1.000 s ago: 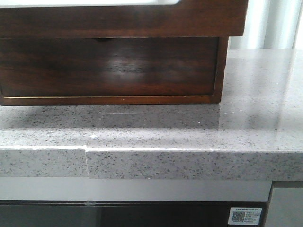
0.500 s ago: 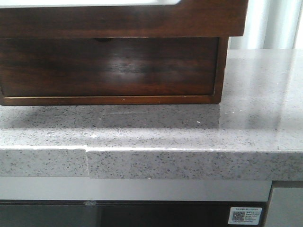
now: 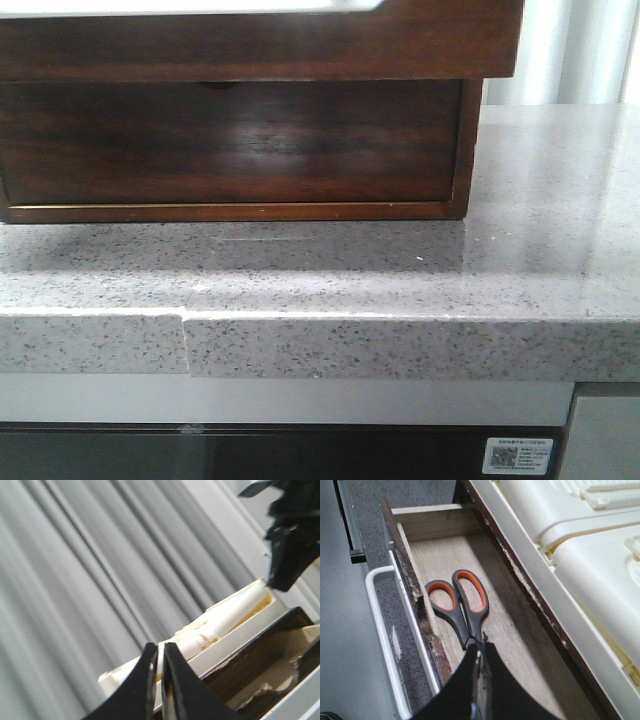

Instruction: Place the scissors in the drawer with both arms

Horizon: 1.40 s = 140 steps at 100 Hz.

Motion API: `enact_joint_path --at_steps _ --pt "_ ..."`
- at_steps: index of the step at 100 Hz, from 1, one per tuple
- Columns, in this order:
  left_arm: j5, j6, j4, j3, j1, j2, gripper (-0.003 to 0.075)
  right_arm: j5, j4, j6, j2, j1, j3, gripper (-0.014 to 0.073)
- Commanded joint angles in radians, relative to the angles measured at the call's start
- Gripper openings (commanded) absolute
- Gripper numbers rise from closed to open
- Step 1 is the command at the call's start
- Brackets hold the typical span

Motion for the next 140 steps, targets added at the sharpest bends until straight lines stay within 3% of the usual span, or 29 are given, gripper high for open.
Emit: enact_joint_path --at_steps 1,20,49,96,140 --pt "0.143 -0.106 -0.069 -0.022 -0.007 -0.039 -0.0019 -0.126 0.016 0.013 -0.091 -0.002 0.036 -0.0067" --pt "0.294 -0.113 -0.196 0.028 -0.007 -0.093 -0.0019 -0.409 0.028 0.013 -0.289 -0.002 0.274 -0.0067" --pt "0.291 -0.113 -0.291 0.142 -0.007 -0.093 -0.0019 -0.713 0.060 0.013 -0.652 -0.002 0.693 -0.0067" --pt "0.290 -0.113 -0.290 0.183 -0.007 -0.093 -0.0019 -0.869 0.129 0.013 -1.151 -0.002 1.229 -0.0067" --pt "0.290 -0.113 -0.290 0.187 -0.007 -0.093 -0.0019 -0.854 0.129 0.013 -1.191 -0.002 1.434 -0.0071"
